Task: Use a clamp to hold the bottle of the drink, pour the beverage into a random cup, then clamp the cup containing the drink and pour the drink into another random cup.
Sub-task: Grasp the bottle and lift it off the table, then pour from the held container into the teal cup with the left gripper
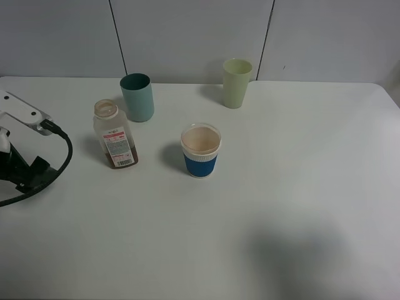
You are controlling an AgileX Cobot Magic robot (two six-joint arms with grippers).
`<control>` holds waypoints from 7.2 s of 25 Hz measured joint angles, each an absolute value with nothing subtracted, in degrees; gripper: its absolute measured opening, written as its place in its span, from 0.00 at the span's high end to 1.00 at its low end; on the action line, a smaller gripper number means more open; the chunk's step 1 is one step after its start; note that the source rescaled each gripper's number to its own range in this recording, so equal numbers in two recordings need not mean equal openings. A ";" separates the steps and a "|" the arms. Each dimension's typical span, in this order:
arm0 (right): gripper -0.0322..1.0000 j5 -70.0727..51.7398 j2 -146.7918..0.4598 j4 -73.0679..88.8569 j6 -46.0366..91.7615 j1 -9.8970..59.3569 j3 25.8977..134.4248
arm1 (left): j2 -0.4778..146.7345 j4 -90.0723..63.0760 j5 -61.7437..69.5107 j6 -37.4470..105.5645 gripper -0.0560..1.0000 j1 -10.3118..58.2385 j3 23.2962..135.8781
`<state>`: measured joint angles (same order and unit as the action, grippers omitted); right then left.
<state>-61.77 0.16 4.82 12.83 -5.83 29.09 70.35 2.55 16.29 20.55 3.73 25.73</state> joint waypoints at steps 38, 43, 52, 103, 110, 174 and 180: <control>0.11 -61.77 0.16 4.82 12.83 -5.83 29.09 | 104.35 42.33 -52.92 -7.29 0.00 3.67 21.82; 0.11 -61.77 0.16 4.82 12.83 -5.83 29.09 | 105.26 43.10 -53.71 -7.66 0.00 3.67 23.38; 0.11 -61.77 0.16 4.82 12.83 -5.83 29.09 | 107.74 43.43 -54.19 -8.19 0.47 3.67 24.69; 0.11 -61.77 0.16 4.82 12.83 -5.83 29.09 | 84.51 -85.09 -47.28 91.16 0.91 42.49 33.32; 0.11 -61.77 0.16 4.82 12.83 -5.83 29.09 | 85.88 -87.15 -51.02 97.95 0.91 46.16 36.01; 0.11 -61.77 0.16 4.64 12.83 -5.83 29.09 | 108.77 -81.32 -61.69 124.29 0.91 53.79 45.90; 0.11 -61.77 0.16 4.64 12.83 -5.83 29.09 | 108.77 -80.13 -62.21 126.03 0.91 53.79 45.90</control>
<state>-61.77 0.16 4.64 12.83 -5.83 29.09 108.77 -80.13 -62.21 126.03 53.79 45.90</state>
